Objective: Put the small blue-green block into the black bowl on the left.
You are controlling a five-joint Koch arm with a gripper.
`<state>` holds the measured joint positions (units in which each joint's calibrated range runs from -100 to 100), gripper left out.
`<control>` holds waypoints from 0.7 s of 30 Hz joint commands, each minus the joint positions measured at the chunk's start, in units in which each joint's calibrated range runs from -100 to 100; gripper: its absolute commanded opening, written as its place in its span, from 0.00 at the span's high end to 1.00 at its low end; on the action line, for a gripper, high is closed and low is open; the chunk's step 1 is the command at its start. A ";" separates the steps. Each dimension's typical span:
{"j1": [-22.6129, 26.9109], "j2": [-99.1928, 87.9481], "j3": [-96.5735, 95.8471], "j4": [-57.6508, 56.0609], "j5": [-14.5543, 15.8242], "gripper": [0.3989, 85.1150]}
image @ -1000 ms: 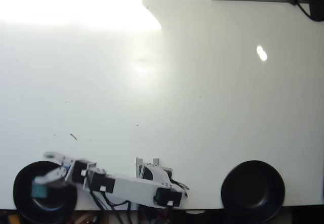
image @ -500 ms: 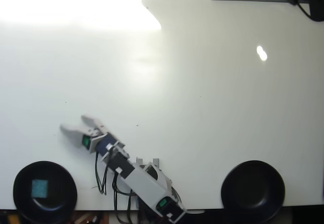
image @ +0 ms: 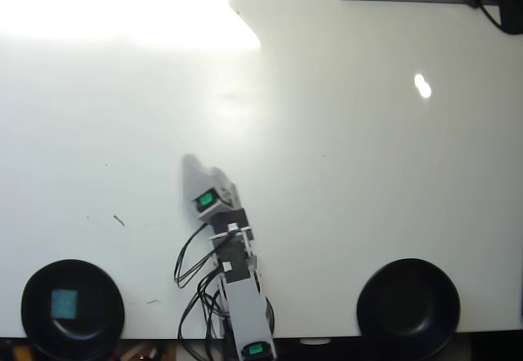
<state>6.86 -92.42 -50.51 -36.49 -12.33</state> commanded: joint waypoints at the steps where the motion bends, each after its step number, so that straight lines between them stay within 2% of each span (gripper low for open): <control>1: -2.88 -2.97 -0.60 -1.01 0.59 0.50; 6: -6.11 -4.36 -7.63 1.83 4.93 0.50; 13: -7.81 -5.22 -16.50 5.15 9.77 0.50; 21: -9.67 -6.40 -27.77 12.94 9.77 0.48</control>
<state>-2.42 -97.73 -78.49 -29.33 -2.52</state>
